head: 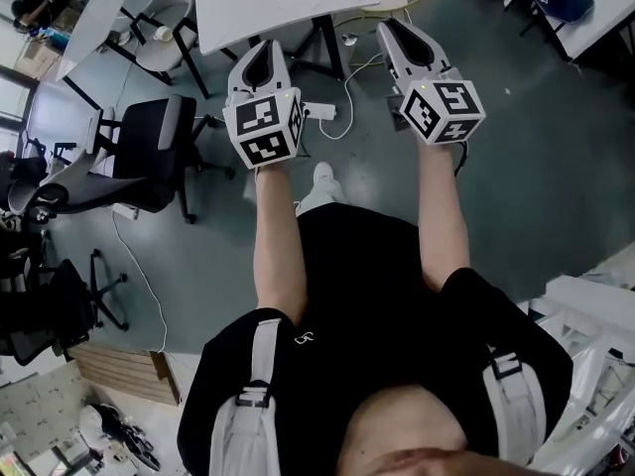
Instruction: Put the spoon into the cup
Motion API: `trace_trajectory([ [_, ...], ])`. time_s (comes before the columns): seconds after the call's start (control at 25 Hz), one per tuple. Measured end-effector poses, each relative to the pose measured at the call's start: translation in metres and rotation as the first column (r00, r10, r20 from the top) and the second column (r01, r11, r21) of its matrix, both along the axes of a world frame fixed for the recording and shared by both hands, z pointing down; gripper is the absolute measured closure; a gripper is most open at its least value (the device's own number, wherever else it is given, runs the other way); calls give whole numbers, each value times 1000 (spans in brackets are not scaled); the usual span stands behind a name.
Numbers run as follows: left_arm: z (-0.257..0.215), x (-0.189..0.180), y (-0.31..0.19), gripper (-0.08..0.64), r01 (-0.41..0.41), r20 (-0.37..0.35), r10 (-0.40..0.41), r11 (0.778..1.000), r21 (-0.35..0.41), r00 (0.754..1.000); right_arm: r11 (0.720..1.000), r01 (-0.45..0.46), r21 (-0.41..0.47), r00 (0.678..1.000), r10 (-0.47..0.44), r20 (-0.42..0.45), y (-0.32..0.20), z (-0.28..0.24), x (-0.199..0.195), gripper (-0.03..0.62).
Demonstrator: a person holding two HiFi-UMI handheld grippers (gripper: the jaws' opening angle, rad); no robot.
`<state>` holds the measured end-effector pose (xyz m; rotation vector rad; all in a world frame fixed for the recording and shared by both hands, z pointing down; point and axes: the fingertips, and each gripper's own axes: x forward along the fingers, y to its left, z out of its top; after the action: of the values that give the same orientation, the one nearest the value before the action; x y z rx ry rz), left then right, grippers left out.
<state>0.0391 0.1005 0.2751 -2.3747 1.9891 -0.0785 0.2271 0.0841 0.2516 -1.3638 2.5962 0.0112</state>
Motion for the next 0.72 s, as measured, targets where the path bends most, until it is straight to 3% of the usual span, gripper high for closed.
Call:
trace_trajectory([
  [0.36,11,-16,-70,546,-15,-18,16,999,35,1000,998,-47,28,999,48,-14,-57,13,7,540],
  [0.72,36,-49,-210,546,-36,-5,36,999,-39,999,999,-16,-37,1000,17,15,-198,31,-47,540],
])
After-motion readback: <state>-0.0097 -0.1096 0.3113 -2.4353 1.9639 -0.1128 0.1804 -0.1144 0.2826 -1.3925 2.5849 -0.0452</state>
